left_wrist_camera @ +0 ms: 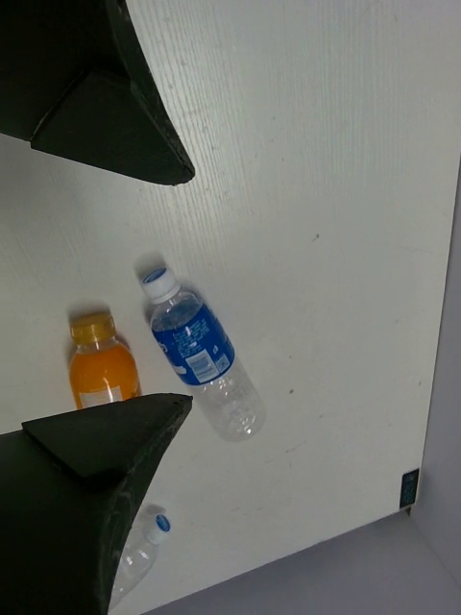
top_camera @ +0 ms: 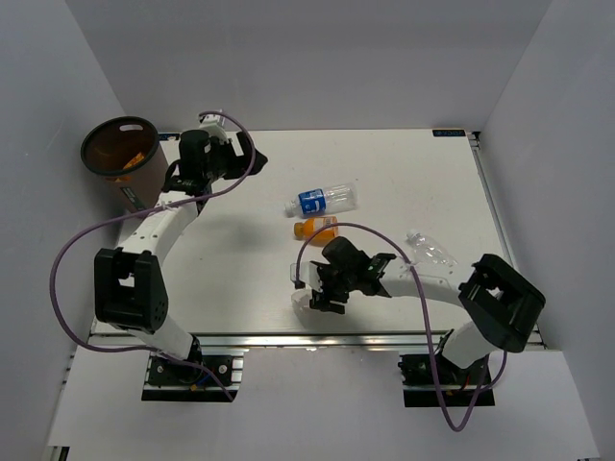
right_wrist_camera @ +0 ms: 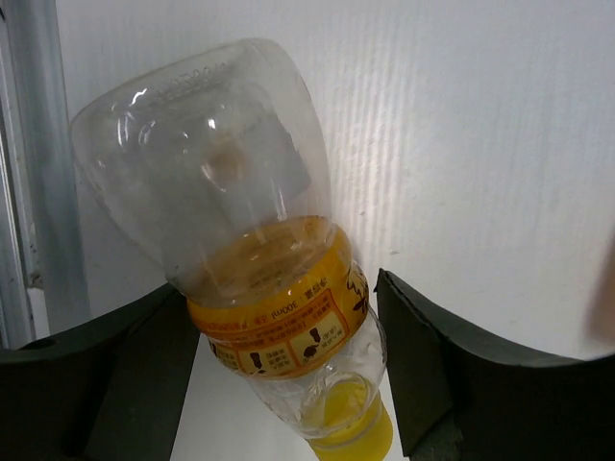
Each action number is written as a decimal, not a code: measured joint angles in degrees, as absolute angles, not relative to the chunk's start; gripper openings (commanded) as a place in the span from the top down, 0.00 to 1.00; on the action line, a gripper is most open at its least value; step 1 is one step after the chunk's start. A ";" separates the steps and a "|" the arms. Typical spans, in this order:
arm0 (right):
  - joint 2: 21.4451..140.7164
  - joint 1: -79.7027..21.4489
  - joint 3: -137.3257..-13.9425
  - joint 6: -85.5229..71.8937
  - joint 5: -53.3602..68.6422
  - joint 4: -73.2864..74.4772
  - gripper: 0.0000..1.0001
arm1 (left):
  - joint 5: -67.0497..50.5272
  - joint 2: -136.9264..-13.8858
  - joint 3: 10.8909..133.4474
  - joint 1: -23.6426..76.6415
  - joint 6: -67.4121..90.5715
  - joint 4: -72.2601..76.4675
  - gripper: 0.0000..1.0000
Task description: Put the plastic bottles in the bin
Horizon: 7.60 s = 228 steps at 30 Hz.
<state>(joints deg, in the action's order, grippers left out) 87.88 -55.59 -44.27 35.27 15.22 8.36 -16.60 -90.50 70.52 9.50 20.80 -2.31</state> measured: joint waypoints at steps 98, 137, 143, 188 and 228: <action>68.95 -41.19 -27.97 -8.64 -37.17 -27.90 0.11 | -2.13 -86.76 87.77 -27.97 32.91 -8.78 0.84; 100.25 -39.07 -54.76 34.87 10.13 -13.91 0.15 | -5.56 -74.59 75.61 -6.96 29.30 -4.58 0.02; 103.96 -39.07 -54.68 33.34 8.64 -13.80 0.26 | -8.43 -74.59 68.53 -4.01 30.96 -0.91 0.02; 88.77 -40.69 -46.19 3.99 4.69 -48.99 0.28 | -24.08 -90.98 69.43 23.75 37.56 10.50 0.68; 87.20 -33.95 -52.05 40.88 7.79 -9.56 0.11 | 28.56 -96.90 100.42 -16.23 16.49 -15.09 0.02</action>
<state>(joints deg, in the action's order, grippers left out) 87.20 -33.95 -52.05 40.88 7.79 -9.56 28.56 -96.90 100.42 -16.23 16.49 -15.09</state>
